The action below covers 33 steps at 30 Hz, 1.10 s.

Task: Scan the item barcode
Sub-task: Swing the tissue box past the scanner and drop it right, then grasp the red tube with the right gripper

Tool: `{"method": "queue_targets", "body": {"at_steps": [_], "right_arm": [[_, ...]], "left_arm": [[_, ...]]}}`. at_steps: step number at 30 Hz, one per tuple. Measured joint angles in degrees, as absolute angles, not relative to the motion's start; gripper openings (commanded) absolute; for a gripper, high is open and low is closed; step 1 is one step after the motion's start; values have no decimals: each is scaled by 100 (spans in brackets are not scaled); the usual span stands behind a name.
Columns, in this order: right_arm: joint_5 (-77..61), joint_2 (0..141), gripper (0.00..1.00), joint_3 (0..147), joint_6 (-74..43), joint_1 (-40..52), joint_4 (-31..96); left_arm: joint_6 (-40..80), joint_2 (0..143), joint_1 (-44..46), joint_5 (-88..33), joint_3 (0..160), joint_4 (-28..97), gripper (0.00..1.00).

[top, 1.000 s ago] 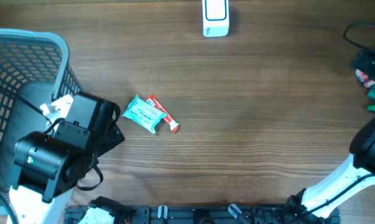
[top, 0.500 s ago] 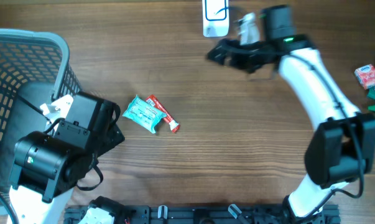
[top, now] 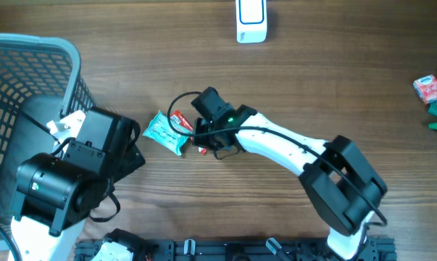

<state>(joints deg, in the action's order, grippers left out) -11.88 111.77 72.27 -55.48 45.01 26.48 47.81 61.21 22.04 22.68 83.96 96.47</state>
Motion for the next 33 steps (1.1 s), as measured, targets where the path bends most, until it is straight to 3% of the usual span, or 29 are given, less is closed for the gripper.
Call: {"method": "queue_targets", "body": {"at_steps": [9,10,11,20,28,31,33], "right_arm": [[-1153,11574,5,7227,-6493,4501,2281],[-1153,11583,12,7260,-6512,4501,2405],[-1153,11583,12,7332,-6536,4501,2716],[-1391,11544,7,7520,-6547,4060,4595],[-1586,11570,7,7566,-5376,3253,5046],[-1343,11561,20,7649,-4692,3221,5059],[-1210,11373,59,7655,-4335,3203,5061]], "left_arm": [[4781,6121,2204,2268,8396,9647,100],[4781,6121,2204,2268,8396,9647,100],[4781,6121,2204,2268,8396,9647,100],[4781,6121,2204,2270,8396,9644,100],[4781,6121,2204,2270,8396,9644,100],[4781,6121,2204,2268,8396,9644,100],[4781,6121,2204,2268,8396,9647,100]]}}
